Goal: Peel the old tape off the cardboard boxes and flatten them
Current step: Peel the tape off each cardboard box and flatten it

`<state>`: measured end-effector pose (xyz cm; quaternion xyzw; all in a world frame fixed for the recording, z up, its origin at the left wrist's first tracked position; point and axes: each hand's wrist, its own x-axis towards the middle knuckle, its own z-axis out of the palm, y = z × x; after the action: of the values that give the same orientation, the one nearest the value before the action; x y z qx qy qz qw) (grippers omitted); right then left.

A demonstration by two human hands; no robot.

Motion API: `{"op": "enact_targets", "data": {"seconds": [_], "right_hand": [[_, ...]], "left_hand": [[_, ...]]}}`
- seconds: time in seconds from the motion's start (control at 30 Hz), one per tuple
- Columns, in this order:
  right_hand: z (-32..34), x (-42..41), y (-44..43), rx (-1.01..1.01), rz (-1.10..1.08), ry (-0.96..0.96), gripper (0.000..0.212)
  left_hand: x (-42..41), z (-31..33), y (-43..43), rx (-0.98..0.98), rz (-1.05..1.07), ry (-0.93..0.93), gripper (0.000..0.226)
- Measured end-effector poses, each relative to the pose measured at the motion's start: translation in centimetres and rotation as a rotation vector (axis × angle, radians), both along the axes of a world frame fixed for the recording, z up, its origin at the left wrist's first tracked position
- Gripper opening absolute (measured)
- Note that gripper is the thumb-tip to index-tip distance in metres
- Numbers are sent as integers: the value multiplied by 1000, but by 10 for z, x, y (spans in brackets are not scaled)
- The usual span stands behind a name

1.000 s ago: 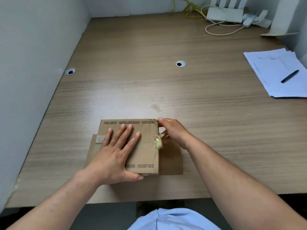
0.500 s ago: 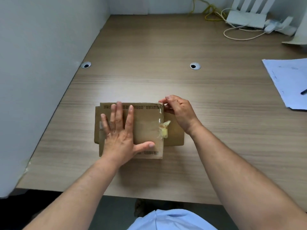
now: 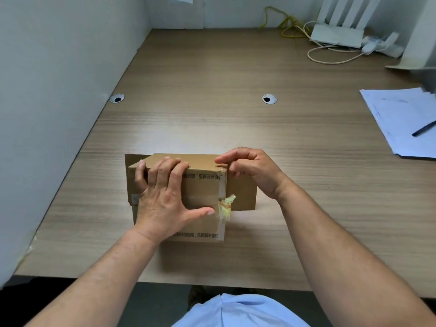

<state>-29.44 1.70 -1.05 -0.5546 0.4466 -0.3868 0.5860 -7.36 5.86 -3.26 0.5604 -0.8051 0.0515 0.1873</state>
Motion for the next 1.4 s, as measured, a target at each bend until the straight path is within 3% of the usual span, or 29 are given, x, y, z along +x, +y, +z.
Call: {"op": "enact_targets", "data": {"seconds": [0.07,0.2,0.37,0.57,0.9,1.13,1.4], "right_hand": [[4,-1,0,-15,37,45,42],[10,-1,-2,-7,25,100,29],[17,4,-8,-34,72,241,31],[28,0,-9,27,138,237,27],[36,8,-15,66,101,399,24],[33,6,-9,163,101,256,24],[32,8,-10,188,116,222,25]], "left_hand": [[-1,1,-2,8,-1,7,105],[-1,0,-5,14,-1,8,105],[-1,-1,-6,11,-5,9,105],[-2,0,-7,25,-10,14,105],[-1,-2,-11,34,-18,14,104],[-1,-2,-7,10,-39,22,103],[1,-1,-6,23,-31,16,104]]}}
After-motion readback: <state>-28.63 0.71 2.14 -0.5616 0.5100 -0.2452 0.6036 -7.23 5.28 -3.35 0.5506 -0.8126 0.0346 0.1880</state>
